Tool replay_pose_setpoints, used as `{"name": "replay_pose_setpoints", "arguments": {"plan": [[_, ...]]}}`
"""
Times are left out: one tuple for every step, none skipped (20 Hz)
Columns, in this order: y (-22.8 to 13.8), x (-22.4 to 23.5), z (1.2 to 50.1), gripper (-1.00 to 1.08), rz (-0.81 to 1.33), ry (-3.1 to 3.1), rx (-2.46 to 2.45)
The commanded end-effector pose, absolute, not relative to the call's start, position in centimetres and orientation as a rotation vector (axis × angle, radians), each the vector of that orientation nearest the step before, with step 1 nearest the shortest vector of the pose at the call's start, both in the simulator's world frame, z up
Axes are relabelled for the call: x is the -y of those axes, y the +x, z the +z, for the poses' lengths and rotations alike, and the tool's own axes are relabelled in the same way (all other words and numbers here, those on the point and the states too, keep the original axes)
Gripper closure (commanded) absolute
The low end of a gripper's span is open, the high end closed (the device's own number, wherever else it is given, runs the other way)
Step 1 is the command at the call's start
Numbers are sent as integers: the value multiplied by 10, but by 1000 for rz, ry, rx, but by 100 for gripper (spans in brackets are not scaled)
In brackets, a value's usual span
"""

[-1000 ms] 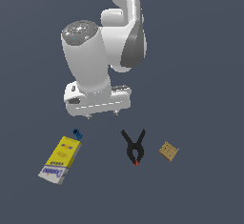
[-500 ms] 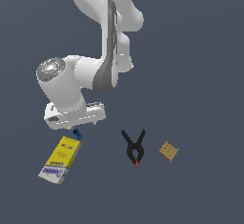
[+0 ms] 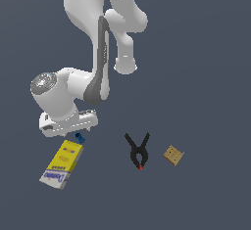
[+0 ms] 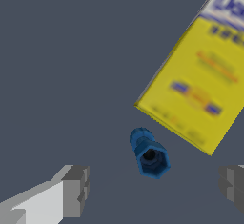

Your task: Pick up a designated object from a clutter of objects.

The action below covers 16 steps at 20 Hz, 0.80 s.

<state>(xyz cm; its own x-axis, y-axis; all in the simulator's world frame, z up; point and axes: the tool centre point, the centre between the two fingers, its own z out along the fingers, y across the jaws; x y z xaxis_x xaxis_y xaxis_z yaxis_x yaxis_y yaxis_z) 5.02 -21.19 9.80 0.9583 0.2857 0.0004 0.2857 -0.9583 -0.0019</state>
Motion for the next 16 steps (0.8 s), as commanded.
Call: {"name": "replay_pose_setpoints", "arguments": {"plan": [[50, 216, 94, -92, 0, -3107, 464], [49, 217, 93, -92, 0, -3107, 465], [49, 217, 93, -92, 0, -3107, 466], [49, 217, 94, -92, 1, -3107, 461], [49, 217, 93, -92, 1, -3107, 461], [49, 217, 92, -92, 1, -3107, 461], [49, 217, 90, -92, 1, -3107, 461], [49, 217, 88, -92, 1, -3107, 462], [49, 217, 84, -92, 1, -3107, 462], [49, 217, 80, -92, 1, -3107, 462], [48, 217, 75, -92, 1, -3107, 463], [48, 217, 69, -92, 1, -3107, 463], [48, 217, 63, -92, 1, -3107, 463], [48, 217, 58, -92, 0, -3107, 464], [48, 217, 53, -92, 0, -3107, 464], [48, 217, 50, -92, 0, -3107, 465]]}}
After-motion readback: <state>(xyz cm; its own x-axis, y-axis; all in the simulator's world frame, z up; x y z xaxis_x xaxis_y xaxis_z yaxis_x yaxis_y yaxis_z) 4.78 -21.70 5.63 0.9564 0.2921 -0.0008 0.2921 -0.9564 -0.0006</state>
